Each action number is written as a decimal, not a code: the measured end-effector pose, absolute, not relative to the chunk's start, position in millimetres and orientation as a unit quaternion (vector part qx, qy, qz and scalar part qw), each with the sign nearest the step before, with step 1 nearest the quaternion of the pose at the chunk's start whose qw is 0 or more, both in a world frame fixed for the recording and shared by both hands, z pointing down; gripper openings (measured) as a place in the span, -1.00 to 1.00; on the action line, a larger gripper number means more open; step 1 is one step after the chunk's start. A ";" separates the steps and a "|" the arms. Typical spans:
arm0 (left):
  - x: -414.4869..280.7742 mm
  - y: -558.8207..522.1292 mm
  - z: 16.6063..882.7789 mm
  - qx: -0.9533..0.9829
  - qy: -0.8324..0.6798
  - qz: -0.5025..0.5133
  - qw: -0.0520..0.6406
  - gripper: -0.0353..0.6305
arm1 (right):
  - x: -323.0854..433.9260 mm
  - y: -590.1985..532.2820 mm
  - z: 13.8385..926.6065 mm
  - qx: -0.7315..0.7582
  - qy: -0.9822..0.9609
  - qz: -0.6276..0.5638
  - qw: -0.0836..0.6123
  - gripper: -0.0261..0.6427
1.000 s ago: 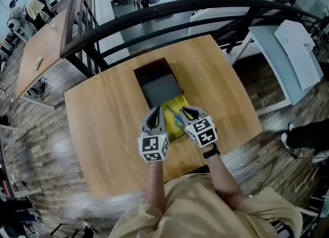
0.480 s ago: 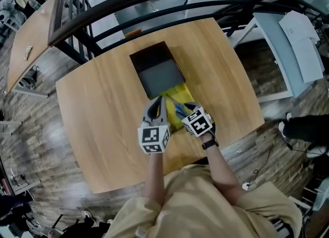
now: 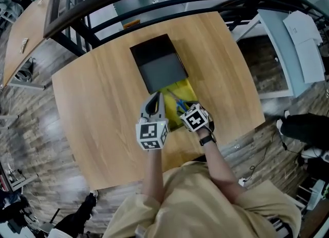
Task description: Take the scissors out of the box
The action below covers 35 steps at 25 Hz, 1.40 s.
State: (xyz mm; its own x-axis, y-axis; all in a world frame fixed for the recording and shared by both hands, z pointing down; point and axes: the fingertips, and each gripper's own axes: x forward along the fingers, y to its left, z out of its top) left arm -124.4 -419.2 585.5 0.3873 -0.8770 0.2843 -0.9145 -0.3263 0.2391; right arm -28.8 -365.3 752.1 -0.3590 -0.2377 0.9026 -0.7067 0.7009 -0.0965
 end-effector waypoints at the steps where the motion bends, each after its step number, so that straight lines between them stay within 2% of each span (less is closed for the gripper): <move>1: -125.7 -419.3 587.1 0.812 -0.551 0.052 0.184 -0.86 | -28.2 -365.7 754.2 0.301 -0.784 0.245 0.484 -0.29; 6: -126.1 -420.4 593.6 0.811 -0.551 0.054 0.189 -0.86 | -27.2 -364.0 767.7 0.304 -0.772 0.265 0.492 -0.31; 14: -120.2 -419.8 595.0 0.812 -0.548 0.056 0.191 -0.86 | -26.7 -372.6 773.9 0.296 -0.753 0.211 0.549 -0.39; 20: -125.9 -414.4 589.6 0.809 -0.553 0.051 0.192 -0.86 | -32.1 -369.6 777.1 0.275 -0.758 0.213 0.551 -0.65; 35: -130.0 -386.2 544.2 0.810 -0.566 0.042 0.148 -0.86 | -26.7 -358.7 729.3 0.345 -0.800 0.216 0.442 -0.67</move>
